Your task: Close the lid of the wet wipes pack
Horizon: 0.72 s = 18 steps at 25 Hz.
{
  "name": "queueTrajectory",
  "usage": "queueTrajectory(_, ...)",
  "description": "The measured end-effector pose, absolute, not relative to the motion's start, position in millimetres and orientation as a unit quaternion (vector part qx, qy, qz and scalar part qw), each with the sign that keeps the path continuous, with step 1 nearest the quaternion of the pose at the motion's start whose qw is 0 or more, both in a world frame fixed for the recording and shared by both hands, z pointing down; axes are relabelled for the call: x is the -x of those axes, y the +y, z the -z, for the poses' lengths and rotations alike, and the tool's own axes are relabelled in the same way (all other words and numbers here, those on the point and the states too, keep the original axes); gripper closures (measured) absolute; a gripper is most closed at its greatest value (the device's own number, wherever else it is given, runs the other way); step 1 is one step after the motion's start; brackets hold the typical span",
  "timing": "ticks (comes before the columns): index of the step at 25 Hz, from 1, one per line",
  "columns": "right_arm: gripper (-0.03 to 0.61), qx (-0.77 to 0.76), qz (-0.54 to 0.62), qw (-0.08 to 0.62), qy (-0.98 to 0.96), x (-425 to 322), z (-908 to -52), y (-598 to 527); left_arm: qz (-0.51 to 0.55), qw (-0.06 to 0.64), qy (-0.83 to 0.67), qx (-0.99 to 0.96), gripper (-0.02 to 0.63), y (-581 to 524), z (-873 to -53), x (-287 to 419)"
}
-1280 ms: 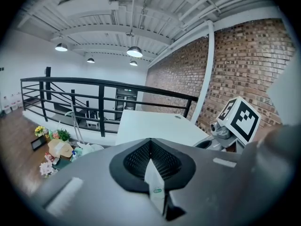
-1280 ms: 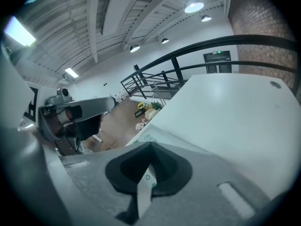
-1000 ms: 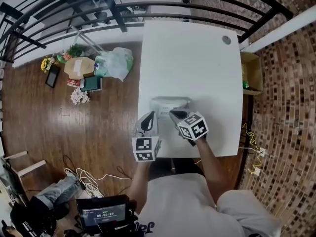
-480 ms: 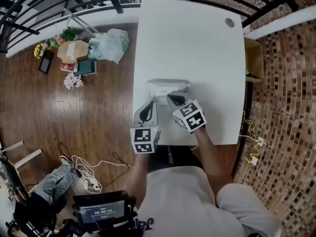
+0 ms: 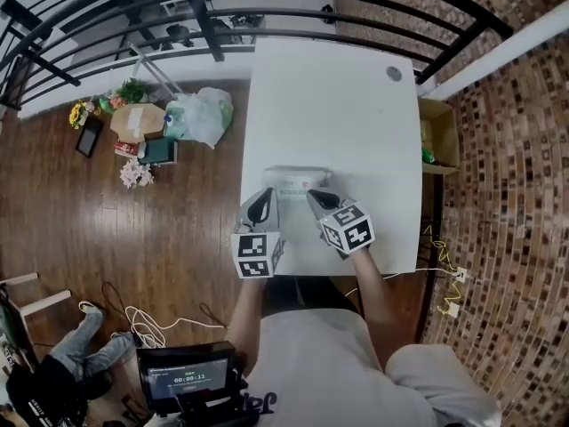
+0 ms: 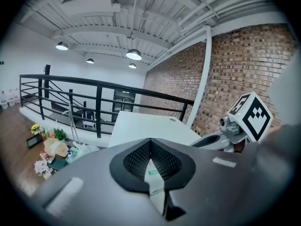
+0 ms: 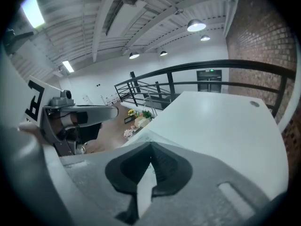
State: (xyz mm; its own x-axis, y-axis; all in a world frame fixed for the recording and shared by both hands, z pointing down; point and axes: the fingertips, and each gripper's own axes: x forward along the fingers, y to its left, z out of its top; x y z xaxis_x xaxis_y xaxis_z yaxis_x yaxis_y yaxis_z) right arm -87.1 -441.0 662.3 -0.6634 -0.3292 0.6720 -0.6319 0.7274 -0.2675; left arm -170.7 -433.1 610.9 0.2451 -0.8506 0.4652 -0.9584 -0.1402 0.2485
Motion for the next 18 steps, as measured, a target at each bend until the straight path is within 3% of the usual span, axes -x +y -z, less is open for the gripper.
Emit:
queueTrajectory(11,0.588,-0.366,-0.174,0.174,-0.898,53,-540,-408,-0.075,0.172,-0.564,-0.804,0.597,-416,-525,127)
queueTrajectory(18,0.588,-0.391,-0.161,0.123,-0.898,26,-525,-350,-0.071,0.141,-0.580,-0.799,0.597,-362,-509,112)
